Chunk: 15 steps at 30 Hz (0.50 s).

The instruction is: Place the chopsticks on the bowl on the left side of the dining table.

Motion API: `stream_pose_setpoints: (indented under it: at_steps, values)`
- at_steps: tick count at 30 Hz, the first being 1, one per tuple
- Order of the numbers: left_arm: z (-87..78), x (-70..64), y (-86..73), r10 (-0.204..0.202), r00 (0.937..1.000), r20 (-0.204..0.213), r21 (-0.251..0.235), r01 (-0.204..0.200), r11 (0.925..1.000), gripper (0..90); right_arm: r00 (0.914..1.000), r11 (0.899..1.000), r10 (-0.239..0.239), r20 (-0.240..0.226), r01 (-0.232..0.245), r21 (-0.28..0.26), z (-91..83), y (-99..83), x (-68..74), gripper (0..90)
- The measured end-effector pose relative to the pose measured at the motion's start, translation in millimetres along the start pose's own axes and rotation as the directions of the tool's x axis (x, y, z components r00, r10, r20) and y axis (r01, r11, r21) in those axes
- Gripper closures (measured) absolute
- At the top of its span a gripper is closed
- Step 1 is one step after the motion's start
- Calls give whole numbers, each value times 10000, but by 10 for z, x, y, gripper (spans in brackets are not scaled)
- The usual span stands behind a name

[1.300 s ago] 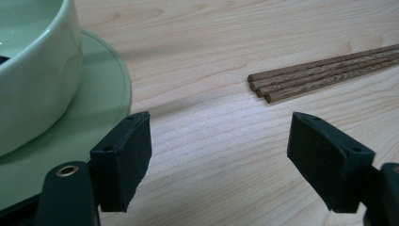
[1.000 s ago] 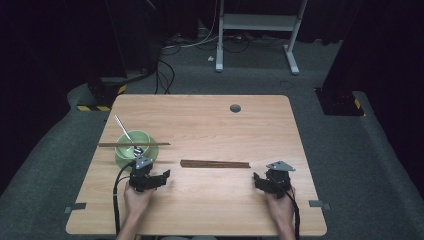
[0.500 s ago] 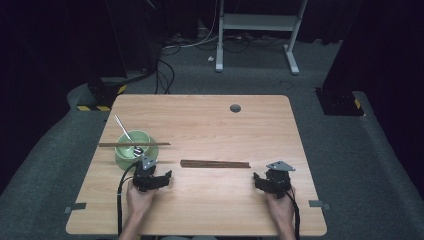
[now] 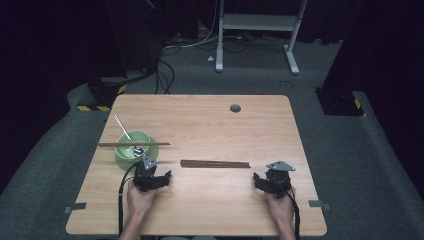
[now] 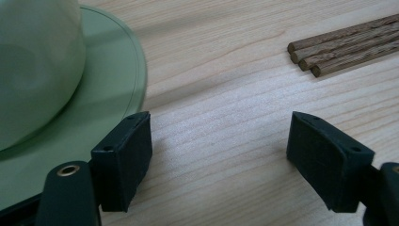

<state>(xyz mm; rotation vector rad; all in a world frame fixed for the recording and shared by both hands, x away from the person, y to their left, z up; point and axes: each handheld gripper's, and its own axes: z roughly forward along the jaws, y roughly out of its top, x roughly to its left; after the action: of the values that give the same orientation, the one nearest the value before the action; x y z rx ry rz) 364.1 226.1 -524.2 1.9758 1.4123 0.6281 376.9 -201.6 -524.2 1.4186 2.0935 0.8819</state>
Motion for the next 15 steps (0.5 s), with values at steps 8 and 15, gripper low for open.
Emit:
stream_pose_setpoints:
  at_steps: [8,15]
  values:
    - [22,-11,3,-56,10000,-24,-130,56,9999,229,10000,10000,-1,-2,1,0,0,0,0,264]
    - [42,4,-2,-170,9998,45,-233,171,9996,214,10000,10000,2,1,-2,-1,0,0,0,264]
